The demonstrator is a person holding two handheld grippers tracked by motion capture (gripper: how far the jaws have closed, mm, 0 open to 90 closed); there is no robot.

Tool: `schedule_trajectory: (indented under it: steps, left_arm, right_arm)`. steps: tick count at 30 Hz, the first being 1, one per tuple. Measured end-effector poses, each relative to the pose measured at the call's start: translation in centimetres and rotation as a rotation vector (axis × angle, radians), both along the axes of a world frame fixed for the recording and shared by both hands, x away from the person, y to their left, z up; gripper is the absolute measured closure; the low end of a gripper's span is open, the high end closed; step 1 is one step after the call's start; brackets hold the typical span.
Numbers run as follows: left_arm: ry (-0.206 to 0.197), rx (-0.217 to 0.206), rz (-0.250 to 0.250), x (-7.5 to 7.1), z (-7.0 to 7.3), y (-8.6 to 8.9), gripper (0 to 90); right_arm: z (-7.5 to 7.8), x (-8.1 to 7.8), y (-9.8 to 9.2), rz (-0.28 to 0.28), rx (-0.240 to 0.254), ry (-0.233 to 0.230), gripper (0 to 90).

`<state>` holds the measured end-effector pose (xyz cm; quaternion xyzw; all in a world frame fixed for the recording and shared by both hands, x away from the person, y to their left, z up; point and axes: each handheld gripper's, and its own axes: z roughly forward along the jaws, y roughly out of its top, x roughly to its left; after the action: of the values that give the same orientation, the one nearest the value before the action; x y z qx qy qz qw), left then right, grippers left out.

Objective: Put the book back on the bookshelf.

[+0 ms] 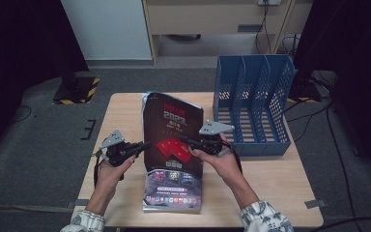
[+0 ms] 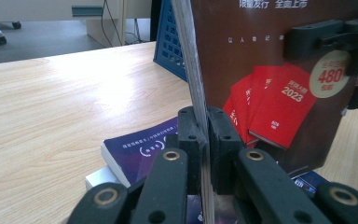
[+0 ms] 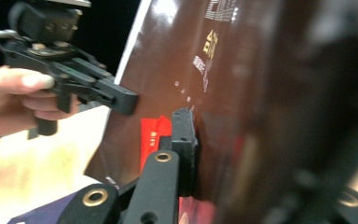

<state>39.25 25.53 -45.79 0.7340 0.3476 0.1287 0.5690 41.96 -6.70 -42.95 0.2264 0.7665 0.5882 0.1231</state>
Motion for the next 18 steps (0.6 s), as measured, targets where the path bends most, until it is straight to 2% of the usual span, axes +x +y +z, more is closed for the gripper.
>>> schedule_trajectory:
  steps: [5, 9, 10, 15, 16, 18]
  left_arm:
    - [0.000, -0.002, 0.024, 0.1, -0.2, 0.1, 80.9]
    - [-0.001, 0.014, 0.049, 0.3, -0.6, 0.3, 73.0]
    - [-0.003, 0.027, 0.062, 0.3, -0.7, 0.4, 69.6]
    - [0.010, 0.004, 0.167, 0.6, -1.2, 1.9, 43.1]
    - [0.014, 0.012, 0.190, 0.6, -1.4, 2.1, 37.5]
    - [0.029, 0.039, 0.200, 0.8, -1.8, 2.6, 32.8]
  right_arm:
    - [0.0, -0.1, 0.2, -0.023, 0.016, -0.001, 86.0]
    - [0.6, -0.5, 0.4, -0.017, 0.025, -0.039, 86.9]
    - [0.8, -0.7, 0.6, -0.021, 0.017, -0.051, 86.9]
    - [1.3, -1.0, 1.0, -0.027, -0.002, -0.082, 87.0]
    - [1.3, -1.0, 1.0, -0.029, 0.002, -0.080, 86.9]
    - [1.4, -0.9, 0.9, -0.034, 0.011, -0.076, 86.9]
